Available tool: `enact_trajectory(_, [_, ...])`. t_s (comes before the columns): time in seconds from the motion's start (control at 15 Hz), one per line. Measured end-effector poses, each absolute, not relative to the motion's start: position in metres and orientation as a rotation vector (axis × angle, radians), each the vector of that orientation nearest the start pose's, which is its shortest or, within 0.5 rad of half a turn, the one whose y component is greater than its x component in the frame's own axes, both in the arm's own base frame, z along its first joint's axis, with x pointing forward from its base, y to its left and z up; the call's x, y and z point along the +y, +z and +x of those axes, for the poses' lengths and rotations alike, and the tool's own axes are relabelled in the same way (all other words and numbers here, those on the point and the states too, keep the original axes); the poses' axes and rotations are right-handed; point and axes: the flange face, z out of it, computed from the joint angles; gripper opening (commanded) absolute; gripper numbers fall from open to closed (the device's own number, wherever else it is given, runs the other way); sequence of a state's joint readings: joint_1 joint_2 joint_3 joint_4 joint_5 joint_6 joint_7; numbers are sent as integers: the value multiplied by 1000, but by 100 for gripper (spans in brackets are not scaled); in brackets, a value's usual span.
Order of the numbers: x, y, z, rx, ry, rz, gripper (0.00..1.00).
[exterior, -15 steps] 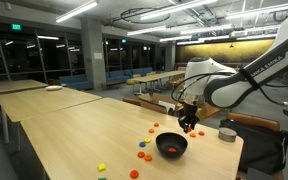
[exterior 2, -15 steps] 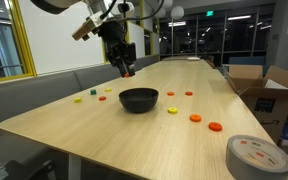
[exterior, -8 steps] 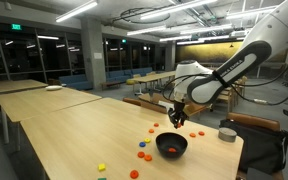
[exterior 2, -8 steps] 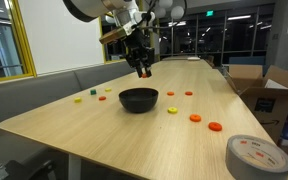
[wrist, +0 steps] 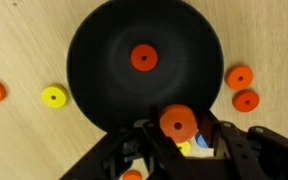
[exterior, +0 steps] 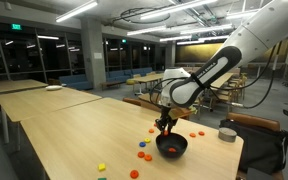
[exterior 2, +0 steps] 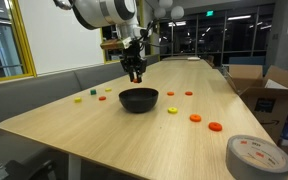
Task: Pick up some of the yellow and orange objects from the table and put them in the bowl
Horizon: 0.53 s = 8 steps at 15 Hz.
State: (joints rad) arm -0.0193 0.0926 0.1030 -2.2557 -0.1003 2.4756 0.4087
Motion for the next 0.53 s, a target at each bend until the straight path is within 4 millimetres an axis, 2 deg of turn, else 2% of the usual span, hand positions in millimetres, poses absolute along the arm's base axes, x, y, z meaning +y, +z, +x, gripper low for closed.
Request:
enact_trajectory(0.13, [53,329,543,396,-183,-3111,75])
enact_trajectory(0.33, [55,319,543,400,-135,-3103,98])
enact_trajectory(0.53, [56,312,546,398,-109,-3103,100])
